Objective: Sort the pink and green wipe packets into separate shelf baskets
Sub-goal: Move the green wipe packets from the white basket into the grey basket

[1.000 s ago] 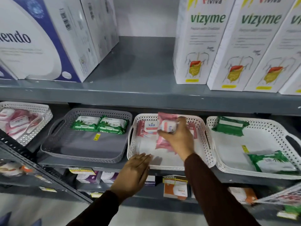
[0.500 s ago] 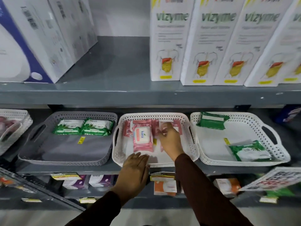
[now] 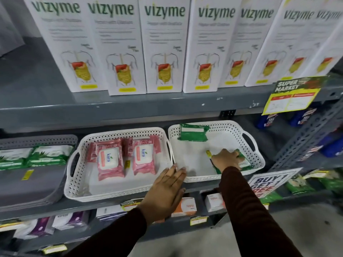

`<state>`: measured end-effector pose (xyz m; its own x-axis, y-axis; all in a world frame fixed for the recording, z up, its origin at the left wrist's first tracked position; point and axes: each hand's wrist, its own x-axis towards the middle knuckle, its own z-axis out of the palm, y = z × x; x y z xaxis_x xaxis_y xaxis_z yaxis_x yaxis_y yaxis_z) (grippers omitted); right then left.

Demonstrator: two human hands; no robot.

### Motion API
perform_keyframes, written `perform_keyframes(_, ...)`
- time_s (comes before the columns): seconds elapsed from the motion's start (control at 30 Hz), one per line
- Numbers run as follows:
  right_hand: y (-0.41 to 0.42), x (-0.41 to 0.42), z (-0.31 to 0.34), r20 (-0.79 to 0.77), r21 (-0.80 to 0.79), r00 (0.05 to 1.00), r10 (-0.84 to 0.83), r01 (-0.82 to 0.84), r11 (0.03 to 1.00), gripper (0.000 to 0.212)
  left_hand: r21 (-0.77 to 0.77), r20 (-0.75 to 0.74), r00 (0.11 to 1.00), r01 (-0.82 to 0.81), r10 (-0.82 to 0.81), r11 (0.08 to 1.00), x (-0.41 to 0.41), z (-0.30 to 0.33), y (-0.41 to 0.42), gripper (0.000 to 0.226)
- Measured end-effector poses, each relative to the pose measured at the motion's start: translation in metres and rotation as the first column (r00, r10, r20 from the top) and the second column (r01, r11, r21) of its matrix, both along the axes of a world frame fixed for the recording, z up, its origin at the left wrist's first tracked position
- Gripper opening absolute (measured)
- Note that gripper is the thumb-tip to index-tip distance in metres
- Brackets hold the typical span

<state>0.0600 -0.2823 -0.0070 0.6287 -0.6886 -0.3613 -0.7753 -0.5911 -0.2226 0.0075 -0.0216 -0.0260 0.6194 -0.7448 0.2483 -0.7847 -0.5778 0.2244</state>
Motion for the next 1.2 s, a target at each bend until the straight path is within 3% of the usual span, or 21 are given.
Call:
perform_keyframes(0.1,0.001,0.005,-0.007,-0.021,-0.004,0.994,0.104,-0.104,0.995,0.058,-0.005,-0.028,1.0,-0.01,0.009,1.0,0.002,0.002,-0.013,0.057)
perform_keyframes(0.23,0.033,0.0,-0.003,0.24,0.134,0.887,0.395,-0.434,0.891,0.032,0.007,-0.029,1.0,0.002,-0.001,1.0,0.005,0.0,-0.012,0.054)
perform_keyframes(0.27,0.042,-0.001,-0.003,0.309,0.178,0.858,0.411,-0.476,0.861,0.038,0.015,-0.021,1.0,0.002,-0.002,1.0,0.004,-0.001,-0.01,0.053)
perform_keyframes(0.33,0.056,-0.001,-0.005,0.342,0.18,0.869,0.357,-0.434,0.883,0.072,0.021,-0.015,1.0,-0.01,0.011,1.0,0.003,-0.001,-0.009,0.053)
perform_keyframes(0.4,0.066,0.0,-0.005,0.256,0.152,0.932,0.256,-0.301,0.942,0.09,0.026,-0.004,1.0,-0.026,0.027,0.999,0.002,-0.001,-0.008,0.053)
perform_keyframes(0.5,0.074,0.002,-0.005,0.165,0.097,0.954,0.249,-0.267,0.959,0.096,0.048,0.006,0.999,-0.042,0.041,0.998,0.001,0.0,-0.005,0.054)
perform_keyframes(0.63,0.075,0.002,-0.005,0.387,0.138,0.914,0.122,-0.188,0.972,0.086,0.07,0.031,0.997,-0.072,0.07,0.995,-0.001,-0.002,0.01,0.054)
perform_keyframes(0.7,0.08,-0.004,-0.001,0.524,0.15,0.848,0.074,-0.177,0.973,0.086,0.086,0.038,0.992,-0.12,0.117,0.989,-0.004,-0.004,0.025,0.056)
perform_keyframes(0.9,0.131,-0.012,0.044,0.857,0.16,0.515,0.024,-0.31,0.937,0.08,0.009,0.024,0.958,-0.286,0.285,0.958,-0.012,-0.01,0.121,0.056)
perform_keyframes(1.07,0.237,0.015,0.055,0.873,0.01,0.402,0.276,-0.58,0.815,0.073,-0.002,0.012,0.856,-0.516,0.516,0.856,-0.011,-0.011,0.248,0.061)
perform_keyframes(1.2,0.344,0.035,0.047,0.804,-0.091,0.306,0.509,-0.783,0.615,0.072,0.02,-0.015,0.785,-0.62,0.62,0.785,-0.008,-0.008,0.337,0.064)
